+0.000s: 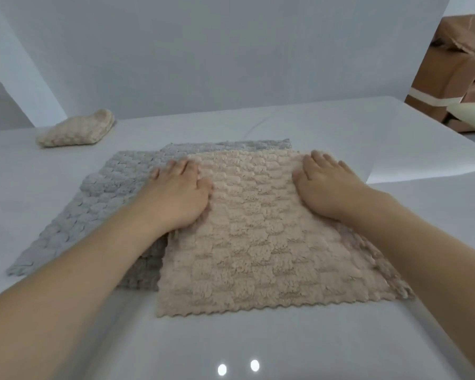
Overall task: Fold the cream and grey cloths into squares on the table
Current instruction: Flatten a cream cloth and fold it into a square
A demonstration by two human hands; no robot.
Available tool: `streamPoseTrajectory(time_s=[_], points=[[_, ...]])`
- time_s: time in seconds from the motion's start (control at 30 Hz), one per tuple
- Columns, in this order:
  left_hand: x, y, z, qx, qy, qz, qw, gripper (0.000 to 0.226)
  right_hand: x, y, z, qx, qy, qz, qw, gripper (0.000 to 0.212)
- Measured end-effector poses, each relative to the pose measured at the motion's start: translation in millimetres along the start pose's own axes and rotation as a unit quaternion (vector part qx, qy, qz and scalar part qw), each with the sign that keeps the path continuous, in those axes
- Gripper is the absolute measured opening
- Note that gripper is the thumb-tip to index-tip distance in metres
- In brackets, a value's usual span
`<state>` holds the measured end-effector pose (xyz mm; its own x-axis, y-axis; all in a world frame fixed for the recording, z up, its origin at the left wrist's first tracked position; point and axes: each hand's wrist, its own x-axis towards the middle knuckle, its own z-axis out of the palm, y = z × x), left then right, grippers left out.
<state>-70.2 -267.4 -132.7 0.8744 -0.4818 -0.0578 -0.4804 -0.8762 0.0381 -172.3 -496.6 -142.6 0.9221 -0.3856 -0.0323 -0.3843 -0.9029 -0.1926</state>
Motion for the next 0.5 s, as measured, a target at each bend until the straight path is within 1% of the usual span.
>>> streamPoseTrajectory(time_s=[0.03, 0.07, 0.13, 0.17, 0.2, 0.27, 0.33, 0.37, 0.4, 0.43, 0.5], points=[[8, 8, -2, -0.021, 0.026, 0.007, 0.999, 0.061, 5, -4, -1, 0.016, 0.016, -0.010, 1.000, 0.061], [14, 24, -2, -0.037, 0.040, 0.042, 0.998, 0.060, 9, -15, 0, 0.031, 0.022, -0.042, 0.998, 0.060], [23, 49, 2, -0.035, 0.014, 0.102, 0.994, 0.059, 14, -32, 6, 0.022, -0.007, -0.090, 0.996, 0.059], [30, 50, 7, -0.019, -0.006, 0.114, 0.993, 0.059, 18, -31, 9, 0.003, -0.026, -0.094, 0.995, 0.058], [38, 42, 11, -0.010, -0.021, 0.108, 0.994, 0.059, 22, -22, 10, -0.010, -0.038, -0.082, 0.996, 0.058], [46, 16, 11, -0.012, -0.033, 0.047, 0.998, 0.061, 29, 2, 4, -0.018, -0.044, -0.022, 0.999, 0.058], [35, 2, 2, 0.000, -0.016, -0.002, 1.000, 0.063, 27, 17, -4, -0.037, -0.018, 0.027, 0.999, 0.060], [22, 4, -1, 0.005, 0.001, 0.011, 1.000, 0.063, 22, 16, -4, -0.051, 0.012, 0.023, 0.998, 0.061], [5, 10, -4, -0.006, 0.017, 0.053, 0.998, 0.062, 14, 10, -4, -0.054, 0.039, 0.000, 0.998, 0.061], [-17, 18, -6, -0.032, 0.021, 0.115, 0.993, 0.061, 4, 1, -2, -0.041, 0.055, -0.038, 0.997, 0.060], [-63, 35, -8, -0.089, -0.011, 0.231, 0.969, 0.060, -13, -14, 5, 0.006, 0.034, -0.112, 0.993, 0.058]])
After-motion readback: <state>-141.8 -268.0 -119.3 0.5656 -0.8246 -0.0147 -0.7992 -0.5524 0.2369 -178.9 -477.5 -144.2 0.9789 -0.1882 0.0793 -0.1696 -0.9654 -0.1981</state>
